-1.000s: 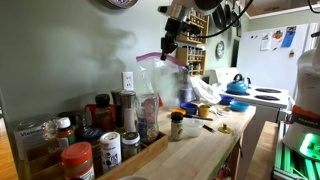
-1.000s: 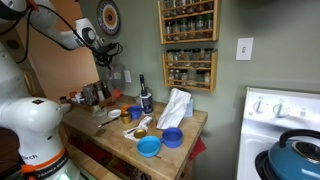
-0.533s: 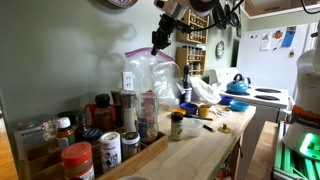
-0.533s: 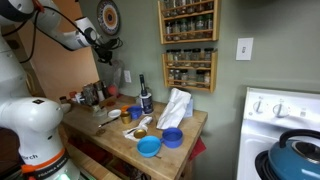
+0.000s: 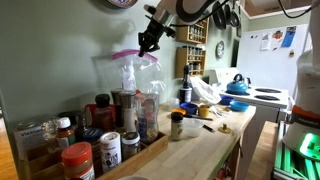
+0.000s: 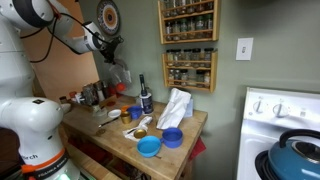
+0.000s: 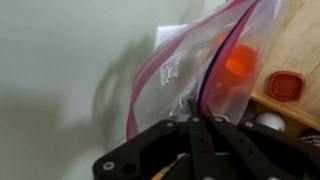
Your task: Pick up the ziploc bag and move it forward on the kitchen counter
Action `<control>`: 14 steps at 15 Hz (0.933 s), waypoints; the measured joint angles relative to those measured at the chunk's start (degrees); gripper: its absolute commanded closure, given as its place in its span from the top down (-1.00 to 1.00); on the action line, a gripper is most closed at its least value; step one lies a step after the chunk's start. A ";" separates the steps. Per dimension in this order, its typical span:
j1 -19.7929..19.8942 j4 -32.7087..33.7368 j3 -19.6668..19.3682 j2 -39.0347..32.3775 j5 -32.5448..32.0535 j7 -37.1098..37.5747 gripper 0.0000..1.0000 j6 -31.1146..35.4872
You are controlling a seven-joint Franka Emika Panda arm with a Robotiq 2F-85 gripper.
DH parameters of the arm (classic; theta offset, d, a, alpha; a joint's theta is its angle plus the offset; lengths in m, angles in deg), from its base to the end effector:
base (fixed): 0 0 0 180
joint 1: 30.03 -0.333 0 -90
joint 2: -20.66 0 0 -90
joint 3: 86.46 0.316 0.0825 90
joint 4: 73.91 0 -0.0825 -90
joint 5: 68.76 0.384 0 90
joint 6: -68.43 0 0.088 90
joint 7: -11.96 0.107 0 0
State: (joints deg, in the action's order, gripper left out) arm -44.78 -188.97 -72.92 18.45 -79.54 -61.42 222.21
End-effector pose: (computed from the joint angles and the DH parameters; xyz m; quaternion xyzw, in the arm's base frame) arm 0.5331 0.2917 0.5095 0.5464 0.7745 0.2651 0.1768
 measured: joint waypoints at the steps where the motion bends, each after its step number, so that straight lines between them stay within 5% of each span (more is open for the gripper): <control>1: -0.04 0.98 0.25 -1.69 -0.03 -1.54 -0.99 0.26; 5: 0.13 3.81 0.54 -7.41 -0.06 -5.33 -0.99 0.28; 6: 0.30 4.25 0.74 -8.55 0.16 -6.24 -0.46 0.28; 7: 0.51 4.66 1.09 -9.55 0.70 -7.23 -0.45 0.28; 14: 2.29 6.31 3.51 -9.67 4.63 -12.15 0.58 -0.99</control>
State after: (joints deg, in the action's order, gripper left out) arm -42.50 -182.65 -69.41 8.78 -74.91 -73.57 221.22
